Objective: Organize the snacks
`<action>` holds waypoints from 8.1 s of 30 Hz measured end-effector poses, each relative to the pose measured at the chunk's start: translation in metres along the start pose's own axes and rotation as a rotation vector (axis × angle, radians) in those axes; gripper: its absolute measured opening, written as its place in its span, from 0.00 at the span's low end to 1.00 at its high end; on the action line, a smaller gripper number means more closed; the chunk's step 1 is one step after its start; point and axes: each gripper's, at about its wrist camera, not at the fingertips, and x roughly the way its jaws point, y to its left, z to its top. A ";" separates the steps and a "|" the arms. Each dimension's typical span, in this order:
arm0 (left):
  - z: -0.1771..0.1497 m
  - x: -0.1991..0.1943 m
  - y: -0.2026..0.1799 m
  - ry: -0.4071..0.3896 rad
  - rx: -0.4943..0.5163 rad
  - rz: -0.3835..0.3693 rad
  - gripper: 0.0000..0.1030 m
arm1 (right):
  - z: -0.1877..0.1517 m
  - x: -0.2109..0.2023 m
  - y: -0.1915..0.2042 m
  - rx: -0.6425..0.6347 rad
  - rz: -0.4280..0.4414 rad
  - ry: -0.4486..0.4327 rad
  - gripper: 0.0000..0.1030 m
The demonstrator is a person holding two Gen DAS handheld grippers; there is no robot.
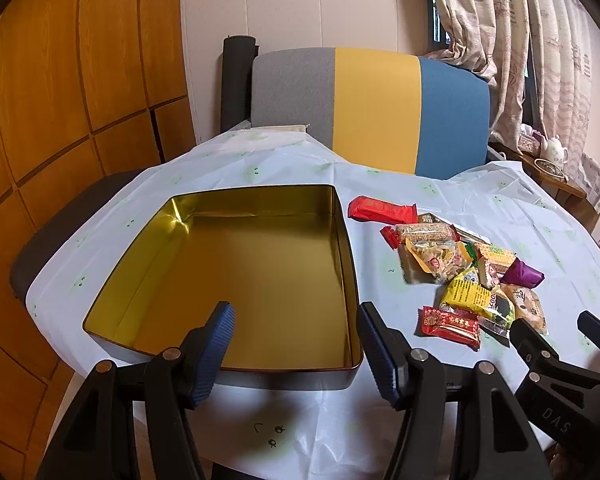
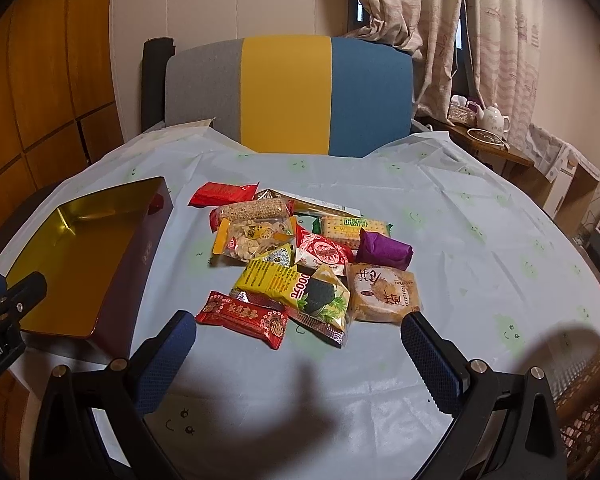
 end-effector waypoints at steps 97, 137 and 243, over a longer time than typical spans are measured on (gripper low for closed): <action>0.001 0.106 -0.153 0.425 0.927 -0.542 0.61 | 0.099 0.099 -0.199 0.211 0.161 0.183 1.00; -0.040 0.091 -0.152 0.365 0.580 -0.609 0.23 | 0.091 0.116 -0.183 0.181 0.248 0.271 0.77; 0.002 0.025 0.126 0.170 -0.151 -0.105 0.51 | 0.085 0.062 0.066 -0.169 0.667 0.286 0.38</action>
